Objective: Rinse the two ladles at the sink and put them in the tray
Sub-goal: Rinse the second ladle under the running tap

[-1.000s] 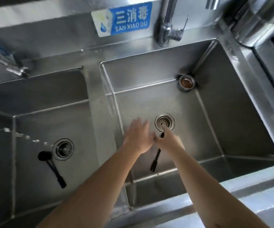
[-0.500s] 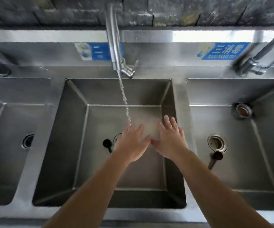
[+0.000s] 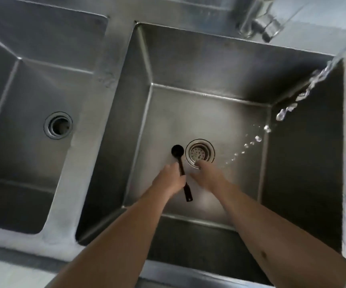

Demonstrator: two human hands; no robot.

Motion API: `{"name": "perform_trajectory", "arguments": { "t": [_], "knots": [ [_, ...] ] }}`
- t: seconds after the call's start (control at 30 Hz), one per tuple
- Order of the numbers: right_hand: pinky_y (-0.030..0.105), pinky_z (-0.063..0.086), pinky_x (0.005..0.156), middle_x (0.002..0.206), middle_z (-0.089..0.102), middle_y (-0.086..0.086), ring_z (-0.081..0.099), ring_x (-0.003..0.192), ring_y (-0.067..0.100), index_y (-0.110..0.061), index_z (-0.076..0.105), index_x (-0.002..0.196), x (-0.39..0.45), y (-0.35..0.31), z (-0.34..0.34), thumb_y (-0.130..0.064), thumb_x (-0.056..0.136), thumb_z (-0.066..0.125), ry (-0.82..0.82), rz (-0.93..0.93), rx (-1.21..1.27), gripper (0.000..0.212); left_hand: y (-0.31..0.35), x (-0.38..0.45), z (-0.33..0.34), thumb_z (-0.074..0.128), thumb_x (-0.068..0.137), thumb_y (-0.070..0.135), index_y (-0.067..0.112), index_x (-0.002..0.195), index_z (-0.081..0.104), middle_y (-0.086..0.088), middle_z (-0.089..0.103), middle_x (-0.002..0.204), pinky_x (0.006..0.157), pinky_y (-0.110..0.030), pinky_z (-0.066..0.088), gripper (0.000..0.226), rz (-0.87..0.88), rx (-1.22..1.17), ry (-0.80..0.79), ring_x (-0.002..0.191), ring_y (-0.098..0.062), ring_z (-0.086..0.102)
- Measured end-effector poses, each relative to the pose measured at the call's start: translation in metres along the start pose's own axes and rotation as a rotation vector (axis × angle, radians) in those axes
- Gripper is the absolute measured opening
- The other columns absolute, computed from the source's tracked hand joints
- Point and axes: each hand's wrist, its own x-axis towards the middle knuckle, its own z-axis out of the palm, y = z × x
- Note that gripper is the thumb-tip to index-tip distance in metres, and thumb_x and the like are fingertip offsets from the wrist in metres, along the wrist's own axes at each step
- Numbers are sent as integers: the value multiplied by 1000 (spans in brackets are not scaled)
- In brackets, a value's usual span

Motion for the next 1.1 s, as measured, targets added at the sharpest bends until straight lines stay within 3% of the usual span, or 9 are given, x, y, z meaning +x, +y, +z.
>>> {"name": "perform_trajectory", "arguments": {
  "t": [0.13,0.33,0.43,0.53,0.6,0.7,0.8,0.97,1.1],
  "knots": [
    [31,45,71,94,72,17,66,94,35,-5,69,91,28,6,36,-23,87,60,-8,1,59,21,-10,35,19,58,90,28,5,120,53,-21,59,125,92,-36,45,38,-118,-189,27,115,-36,56],
    [33,39,62,87,71,19,64,86,36,-6,72,85,43,4,55,-15,84,57,46,-16,59,17,-13,63,29,55,93,25,12,116,61,-18,63,124,91,-31,44,27,-130,-266,44,114,-34,58],
    [38,45,67,85,70,19,63,83,32,-4,72,85,36,8,51,-15,83,65,38,10,168,13,-12,61,21,60,91,22,14,95,63,-18,69,107,87,-38,55,9,-81,-306,8,98,-33,66],
    [43,47,68,75,64,18,56,70,28,0,69,85,12,9,33,-10,86,64,14,39,394,11,-3,44,9,60,92,16,18,82,58,-12,69,88,65,-35,60,10,-37,-450,-35,69,-26,68],
    [37,41,59,71,57,13,49,63,21,1,67,89,-10,9,16,-3,89,59,-27,57,605,8,9,26,1,58,94,15,21,79,56,-4,64,76,50,-24,52,16,7,-540,-83,52,-12,61],
    [23,39,52,71,62,5,48,56,10,-7,65,89,-46,10,-12,0,93,55,-35,92,813,13,33,1,-7,58,94,14,23,79,58,0,61,68,44,-17,41,17,70,-618,-125,41,-1,55],
    [19,40,47,67,70,0,51,51,6,-12,71,87,-79,17,-38,-5,92,60,33,148,975,14,63,-23,-11,61,91,16,23,80,61,1,64,72,45,-17,40,13,79,-678,-144,50,-4,58],
    [31,47,59,63,70,3,59,57,15,-10,72,87,-124,28,-70,-15,90,63,187,192,1101,11,115,-53,-17,60,88,4,10,93,62,-11,65,80,76,-38,48,8,87,-834,-304,69,-22,62],
    [28,40,49,56,63,3,52,49,15,-12,69,80,-145,33,-86,-14,85,57,268,178,1121,13,148,-57,-22,55,90,0,9,102,57,-14,64,83,64,-34,51,15,77,-1030,-270,74,-28,61]
  ]
}}
